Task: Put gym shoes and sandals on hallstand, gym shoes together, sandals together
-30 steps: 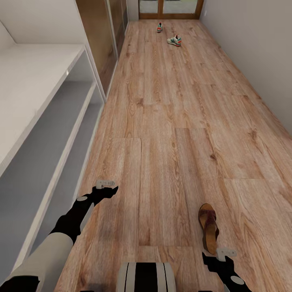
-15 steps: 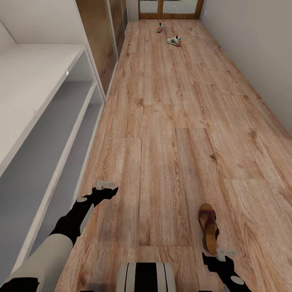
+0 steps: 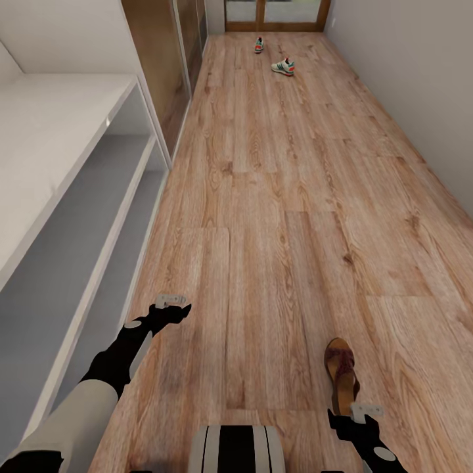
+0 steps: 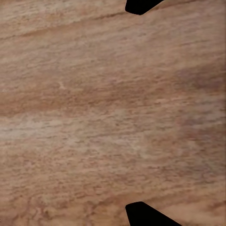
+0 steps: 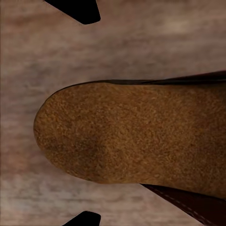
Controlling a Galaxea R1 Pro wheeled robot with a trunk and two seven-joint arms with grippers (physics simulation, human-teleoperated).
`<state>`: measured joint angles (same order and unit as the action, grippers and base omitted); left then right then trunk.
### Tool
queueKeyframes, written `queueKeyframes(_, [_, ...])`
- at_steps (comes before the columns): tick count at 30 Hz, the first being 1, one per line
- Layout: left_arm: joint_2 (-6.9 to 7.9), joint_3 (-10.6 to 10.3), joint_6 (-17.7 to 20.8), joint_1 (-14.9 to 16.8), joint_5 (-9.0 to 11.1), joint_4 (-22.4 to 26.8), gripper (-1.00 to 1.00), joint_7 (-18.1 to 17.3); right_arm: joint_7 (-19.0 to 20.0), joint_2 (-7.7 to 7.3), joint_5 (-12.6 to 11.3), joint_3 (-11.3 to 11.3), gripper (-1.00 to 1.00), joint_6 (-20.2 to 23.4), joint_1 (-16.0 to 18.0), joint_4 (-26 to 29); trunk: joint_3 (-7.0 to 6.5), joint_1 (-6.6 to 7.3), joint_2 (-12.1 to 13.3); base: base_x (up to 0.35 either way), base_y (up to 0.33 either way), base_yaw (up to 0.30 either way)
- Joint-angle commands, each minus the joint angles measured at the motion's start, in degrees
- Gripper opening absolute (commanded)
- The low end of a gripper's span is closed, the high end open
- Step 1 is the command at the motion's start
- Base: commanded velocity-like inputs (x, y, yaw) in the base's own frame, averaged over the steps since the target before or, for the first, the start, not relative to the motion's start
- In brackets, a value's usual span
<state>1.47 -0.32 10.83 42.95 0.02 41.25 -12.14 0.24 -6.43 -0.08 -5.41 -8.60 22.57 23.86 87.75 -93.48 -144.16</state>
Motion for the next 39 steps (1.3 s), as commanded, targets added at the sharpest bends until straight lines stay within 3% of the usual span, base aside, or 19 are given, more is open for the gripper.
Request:
queueKeyframes(1, [0.02, -0.03, 0.33, 0.01, -0.02, 0.07, 1.00, -0.12, 0.03, 0.02, -0.01, -0.13, 1.00, -0.19, 0.02, -0.04, 0.03, 0.00, -0.01, 0.033, 0.008, 0.000])
queueKeyframes(18, [0.02, -0.03, 0.29, -0.05, -0.11, 0.15, 1.00, -0.24, 0.02, 0.02, -0.04, -0.13, 1.00, -0.19, 0.02, 0.11, 0.03, 0.00, -0.01, 0.007, 0.002, 0.000])
queueKeyframes(28, [0.02, -0.09, 0.33, -0.05, 0.02, 0.30, 1.00, -0.25, 0.02, 0.02, -0.09, -0.27, 1.00, -0.19, 0.02, 0.15, 2.73, -0.25, -0.14, 0.000, 0.000, 0.000])
queueKeyframes(39, [0.02, -0.03, 0.33, -0.05, 0.04, -0.05, 1.00, -0.21, -0.05, 0.02, -0.10, -0.30, 1.00, -0.19, 0.02, 0.21, 3.20, -0.25, -0.14, 0.000, 0.000, 0.000])
